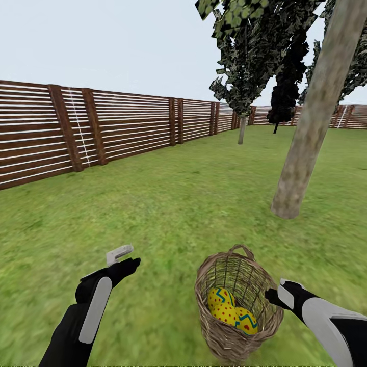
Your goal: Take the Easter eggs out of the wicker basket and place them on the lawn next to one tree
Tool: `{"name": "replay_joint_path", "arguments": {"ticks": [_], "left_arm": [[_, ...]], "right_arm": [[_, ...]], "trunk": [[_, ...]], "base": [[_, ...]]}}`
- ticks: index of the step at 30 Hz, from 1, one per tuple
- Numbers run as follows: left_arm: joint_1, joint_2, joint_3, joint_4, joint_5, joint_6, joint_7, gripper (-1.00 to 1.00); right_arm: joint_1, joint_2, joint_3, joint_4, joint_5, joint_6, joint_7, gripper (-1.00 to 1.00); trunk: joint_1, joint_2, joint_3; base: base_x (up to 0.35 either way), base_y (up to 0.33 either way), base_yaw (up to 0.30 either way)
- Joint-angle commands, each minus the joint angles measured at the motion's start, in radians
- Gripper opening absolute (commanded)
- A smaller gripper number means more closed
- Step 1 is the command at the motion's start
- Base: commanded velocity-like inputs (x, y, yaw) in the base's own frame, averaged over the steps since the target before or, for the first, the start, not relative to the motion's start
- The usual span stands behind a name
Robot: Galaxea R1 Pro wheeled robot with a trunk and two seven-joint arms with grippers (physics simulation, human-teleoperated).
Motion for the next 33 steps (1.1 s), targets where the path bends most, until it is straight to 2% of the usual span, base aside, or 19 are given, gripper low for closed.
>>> {"name": "replay_joint_path", "arguments": {"ticks": [1,4,10,18,19,24,33], "left_arm": [[-0.001,-0.001,0.001,-0.001,0.011,0.003,0.008,1.00],[-0.001,-0.001,0.001,-0.001,0.011,0.003,0.008,1.00],[-0.001,-0.001,0.001,-0.001,0.011,0.003,0.008,1.00],[-0.001,-0.001,0.001,-0.001,0.011,0.003,0.008,1.00],[-0.001,-0.001,0.001,-0.001,0.011,0.003,0.008,1.00],[-0.001,-0.001,0.001,-0.001,0.011,0.003,0.008,1.00],[-0.001,-0.001,0.001,-0.001,0.011,0.003,0.008,1.00]], "right_arm": [[-0.001,0.000,0.001,-0.001,-0.005,0.004,-0.003,1.00],[-0.001,0.000,0.001,-0.001,-0.005,0.004,-0.003,1.00],[-0.001,0.001,0.002,-0.001,-0.005,0.004,-0.003,1.00],[-0.001,0.003,0.003,-0.001,-0.005,0.003,-0.003,1.00],[-0.001,0.003,0.003,-0.001,-0.004,0.002,-0.003,-1.00],[-0.001,0.005,0.002,-0.001,0.023,0.003,-0.003,-1.00],[-0.001,0.005,0.001,-0.001,0.024,0.002,-0.003,-1.00]], "trunk": [[0.004,-0.008,-0.004],[0.015,-0.029,-0.014],[0.018,-0.030,-0.037],[0.018,-0.030,-0.037],[0.018,-0.030,-0.037],[0.018,-0.030,-0.037],[0.018,-0.030,-0.037]], "base": [[0.000,0.000,0.000],[0.000,0.000,0.000],[0.000,0.000,0.000],[0.000,0.000,0.000],[0.000,0.000,0.000],[0.000,0.000,0.000],[0.000,0.000,0.000]]}}
